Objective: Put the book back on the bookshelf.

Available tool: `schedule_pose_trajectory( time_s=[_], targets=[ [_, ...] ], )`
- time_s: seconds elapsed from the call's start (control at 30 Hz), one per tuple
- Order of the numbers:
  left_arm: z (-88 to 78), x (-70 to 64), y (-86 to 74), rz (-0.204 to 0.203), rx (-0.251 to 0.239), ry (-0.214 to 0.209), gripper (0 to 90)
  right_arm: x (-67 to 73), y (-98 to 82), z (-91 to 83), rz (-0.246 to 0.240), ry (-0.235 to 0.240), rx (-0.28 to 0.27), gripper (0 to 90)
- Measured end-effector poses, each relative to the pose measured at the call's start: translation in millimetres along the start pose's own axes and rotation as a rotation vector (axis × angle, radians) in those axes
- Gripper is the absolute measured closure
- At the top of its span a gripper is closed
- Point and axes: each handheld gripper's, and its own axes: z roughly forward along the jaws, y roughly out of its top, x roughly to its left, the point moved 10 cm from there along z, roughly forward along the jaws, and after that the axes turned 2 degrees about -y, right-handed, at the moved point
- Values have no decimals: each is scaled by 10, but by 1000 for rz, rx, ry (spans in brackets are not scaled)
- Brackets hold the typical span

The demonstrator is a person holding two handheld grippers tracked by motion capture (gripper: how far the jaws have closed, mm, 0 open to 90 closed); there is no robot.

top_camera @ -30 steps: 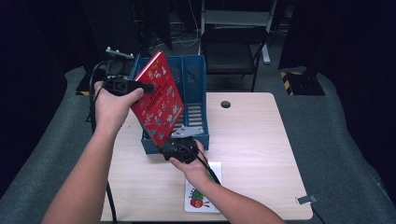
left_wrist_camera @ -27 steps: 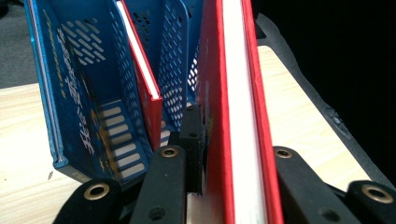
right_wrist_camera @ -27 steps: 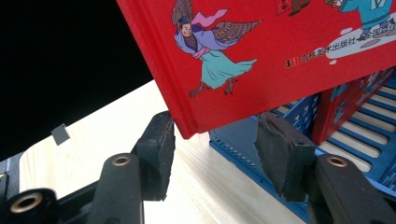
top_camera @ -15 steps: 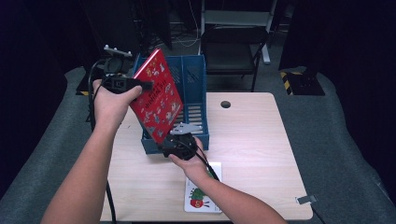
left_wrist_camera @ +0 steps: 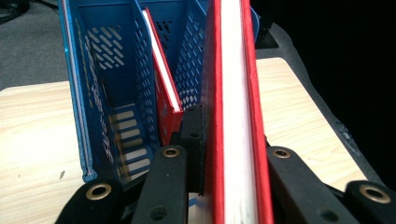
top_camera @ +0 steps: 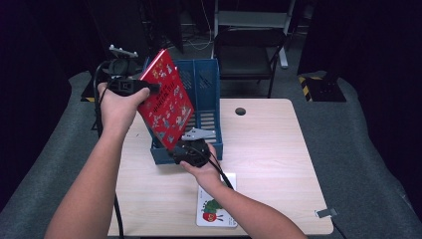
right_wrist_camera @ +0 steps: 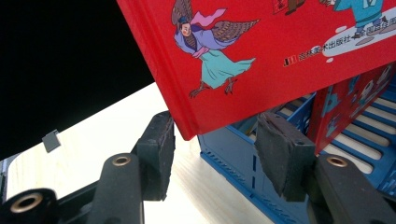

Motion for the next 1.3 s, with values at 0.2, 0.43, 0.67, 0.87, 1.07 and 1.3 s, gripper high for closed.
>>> schedule_pose_trajectory(
  time_s=[0.2, 0.43, 0.67, 0.87, 1.07, 1.3],
  targets=[
    [11, -1, 44, 16, -4, 26, 784, -45, 37, 4, -3, 0, -6, 483],
    [85, -15, 63, 11, -1, 46, 787, -104, 23, 16, 21, -8, -7, 487],
    [145, -76, 82, 24, 10, 59, 788, -164, 18, 29, 21, -13, -13, 487],
    [202, -90, 89, 28, 14, 75, 788, -196, -7, 45, 38, -17, -4, 485],
    [232, -94, 102, 27, 8, 89, 789, -234, -2, 45, 49, -33, -7, 486],
    [318, -96, 77, 43, 33, 93, 791, -277, 72, 22, 18, -51, -29, 475]
  ],
)
